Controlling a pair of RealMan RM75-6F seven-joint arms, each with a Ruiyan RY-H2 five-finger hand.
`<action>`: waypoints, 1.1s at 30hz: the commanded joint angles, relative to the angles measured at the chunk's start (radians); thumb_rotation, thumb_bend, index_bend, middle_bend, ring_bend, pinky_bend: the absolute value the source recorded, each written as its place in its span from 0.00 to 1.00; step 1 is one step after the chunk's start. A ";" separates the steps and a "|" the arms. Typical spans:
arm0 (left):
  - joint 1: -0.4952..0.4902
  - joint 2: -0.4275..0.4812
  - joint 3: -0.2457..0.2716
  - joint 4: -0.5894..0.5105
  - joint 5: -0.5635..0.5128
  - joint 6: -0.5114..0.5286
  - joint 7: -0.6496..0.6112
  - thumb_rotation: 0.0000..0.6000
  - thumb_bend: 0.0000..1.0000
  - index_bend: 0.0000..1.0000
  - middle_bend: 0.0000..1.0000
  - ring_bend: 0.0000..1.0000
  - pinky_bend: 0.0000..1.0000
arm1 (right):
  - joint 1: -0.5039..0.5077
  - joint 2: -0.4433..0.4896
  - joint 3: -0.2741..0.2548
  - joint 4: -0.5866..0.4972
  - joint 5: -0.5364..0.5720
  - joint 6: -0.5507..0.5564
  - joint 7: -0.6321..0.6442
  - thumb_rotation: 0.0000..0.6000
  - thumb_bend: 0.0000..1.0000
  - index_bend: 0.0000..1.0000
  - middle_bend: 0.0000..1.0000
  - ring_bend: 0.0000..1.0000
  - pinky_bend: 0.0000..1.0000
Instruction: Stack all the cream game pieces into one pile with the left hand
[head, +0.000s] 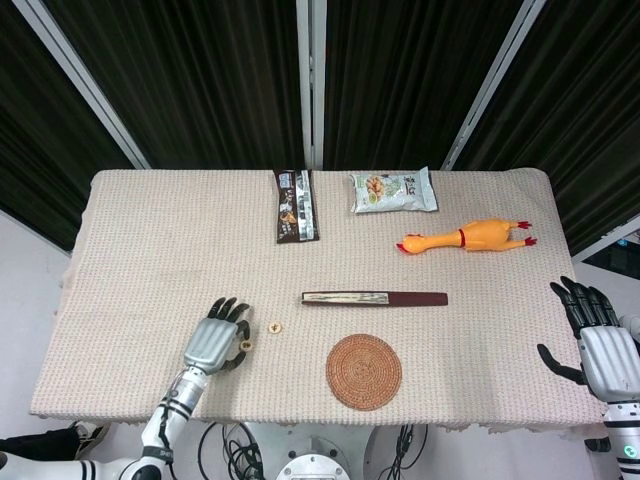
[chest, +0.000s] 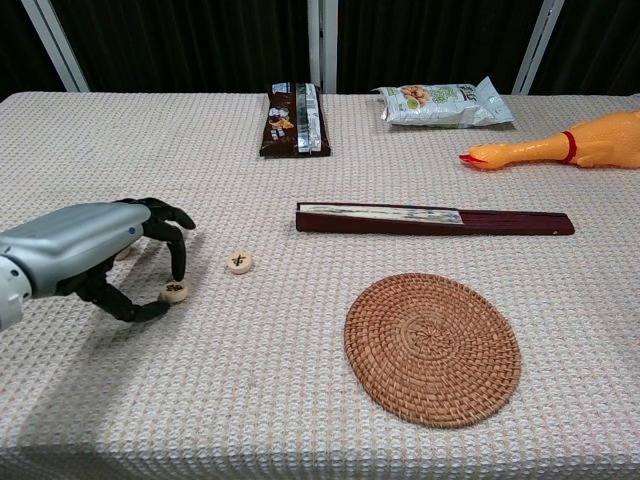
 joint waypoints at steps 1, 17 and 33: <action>-0.003 -0.005 -0.003 0.007 -0.001 -0.006 -0.004 1.00 0.29 0.47 0.10 0.00 0.00 | 0.000 0.000 0.001 0.000 0.001 0.000 0.001 1.00 0.24 0.00 0.00 0.00 0.00; -0.001 0.001 -0.005 0.006 -0.009 -0.016 -0.016 1.00 0.29 0.50 0.10 0.00 0.00 | 0.000 -0.002 0.000 -0.001 0.000 -0.002 -0.007 1.00 0.24 0.00 0.00 0.00 0.00; -0.002 0.026 0.001 -0.025 -0.017 -0.028 -0.013 1.00 0.29 0.47 0.10 0.00 0.00 | -0.001 -0.003 -0.001 -0.001 -0.003 0.000 -0.008 1.00 0.24 0.00 0.00 0.00 0.00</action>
